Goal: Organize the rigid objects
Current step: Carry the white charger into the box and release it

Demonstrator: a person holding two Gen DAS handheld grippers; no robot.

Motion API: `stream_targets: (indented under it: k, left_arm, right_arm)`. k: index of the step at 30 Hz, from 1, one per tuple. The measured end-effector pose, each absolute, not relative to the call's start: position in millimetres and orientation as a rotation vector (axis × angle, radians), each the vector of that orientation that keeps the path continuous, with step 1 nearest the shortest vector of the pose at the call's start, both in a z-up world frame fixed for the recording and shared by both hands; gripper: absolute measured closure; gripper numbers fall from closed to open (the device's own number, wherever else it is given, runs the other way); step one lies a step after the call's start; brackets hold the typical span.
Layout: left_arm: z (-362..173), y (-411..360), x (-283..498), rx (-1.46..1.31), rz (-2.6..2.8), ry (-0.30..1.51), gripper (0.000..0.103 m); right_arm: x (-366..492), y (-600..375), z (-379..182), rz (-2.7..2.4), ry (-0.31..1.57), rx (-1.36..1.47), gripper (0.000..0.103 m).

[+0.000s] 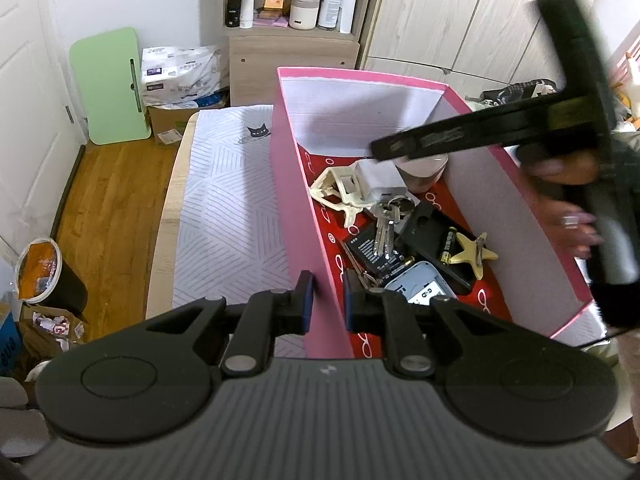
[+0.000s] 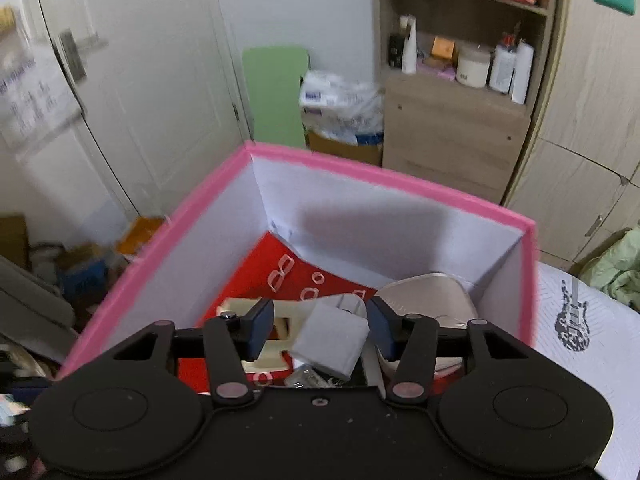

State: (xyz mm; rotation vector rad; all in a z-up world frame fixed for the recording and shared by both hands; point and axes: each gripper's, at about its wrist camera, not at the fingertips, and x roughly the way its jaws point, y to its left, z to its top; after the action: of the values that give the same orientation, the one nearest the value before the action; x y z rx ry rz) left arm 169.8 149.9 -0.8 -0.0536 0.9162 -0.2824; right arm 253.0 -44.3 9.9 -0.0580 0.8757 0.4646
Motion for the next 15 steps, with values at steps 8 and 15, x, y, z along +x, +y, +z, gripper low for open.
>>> stream_targets:
  k: [8,15]
  left_arm:
    - [3.7,147.3,167.8,-0.069,-0.242,0.923,0.09]
    - [21.6,140.0,146.1,-0.068,-0.181,0.852,0.09]
  right_arm:
    - [185.0,-89.9,53.4,0.527,0.73,0.052,0.041]
    - [152.0,-114.2,58.2,0.568,0.662,0.119,0.039]
